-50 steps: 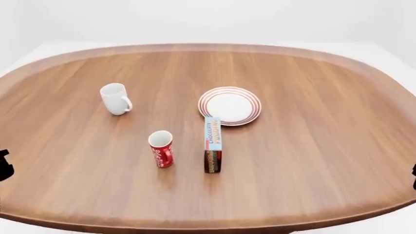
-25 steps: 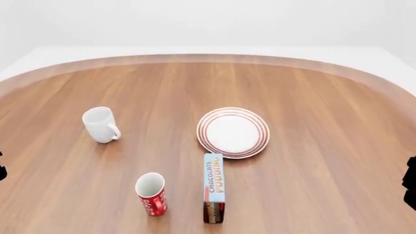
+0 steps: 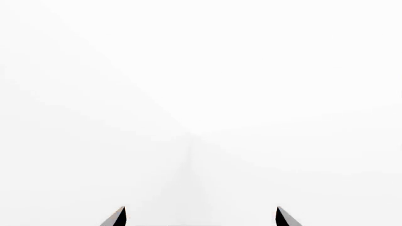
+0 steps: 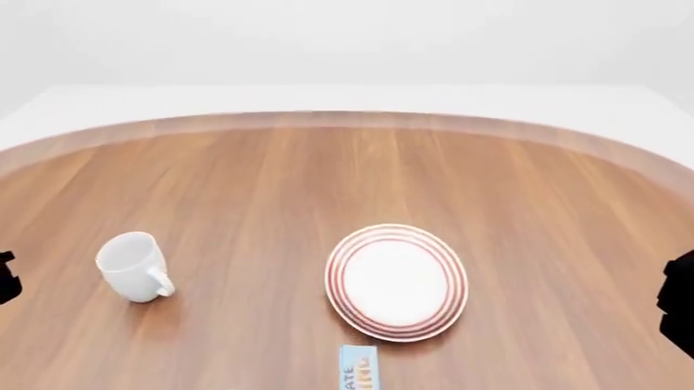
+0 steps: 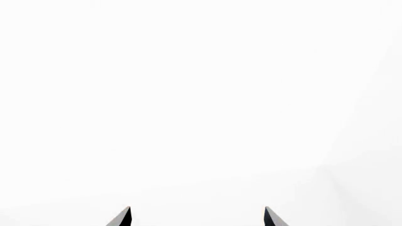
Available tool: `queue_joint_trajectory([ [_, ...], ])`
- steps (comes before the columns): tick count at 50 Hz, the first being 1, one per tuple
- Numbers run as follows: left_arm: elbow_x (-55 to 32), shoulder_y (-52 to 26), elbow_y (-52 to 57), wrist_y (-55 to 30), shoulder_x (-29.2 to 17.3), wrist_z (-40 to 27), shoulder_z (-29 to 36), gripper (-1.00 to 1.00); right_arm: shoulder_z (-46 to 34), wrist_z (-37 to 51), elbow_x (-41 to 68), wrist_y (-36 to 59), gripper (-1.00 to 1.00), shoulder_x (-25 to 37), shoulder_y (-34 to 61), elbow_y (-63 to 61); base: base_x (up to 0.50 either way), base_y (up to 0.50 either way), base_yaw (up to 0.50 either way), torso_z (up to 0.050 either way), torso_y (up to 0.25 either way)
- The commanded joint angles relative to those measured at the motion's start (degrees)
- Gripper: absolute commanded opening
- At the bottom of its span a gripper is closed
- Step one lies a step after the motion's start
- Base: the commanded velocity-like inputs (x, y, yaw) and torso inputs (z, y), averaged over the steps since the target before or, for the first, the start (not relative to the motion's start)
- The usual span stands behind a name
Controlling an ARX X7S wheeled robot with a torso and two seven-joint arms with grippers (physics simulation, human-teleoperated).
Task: Pick up the white mug and put it on the plate, and put the chocolate pudding to the right of the plate.
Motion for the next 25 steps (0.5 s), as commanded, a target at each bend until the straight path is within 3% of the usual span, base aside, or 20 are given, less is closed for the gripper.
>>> queue_joint_trajectory([
  [1,0.95,0.2,0.25,-0.71,0.87,0.68,-0.78,1.0,0.88,-1.17,-0.94,-0.27,1.0,-0.71,-0.12,0.57,0.5,0.0,0.0,0.0,0.0],
  [25,0.88,0.46,0.28,-0.75,0.12,0.01,-0.13,1.0,0.22,-0.33,-3.22,-0.66,1.0,-0.64,-0.49,0.76,0.47,0.0,0.0,0.0,0.001],
])
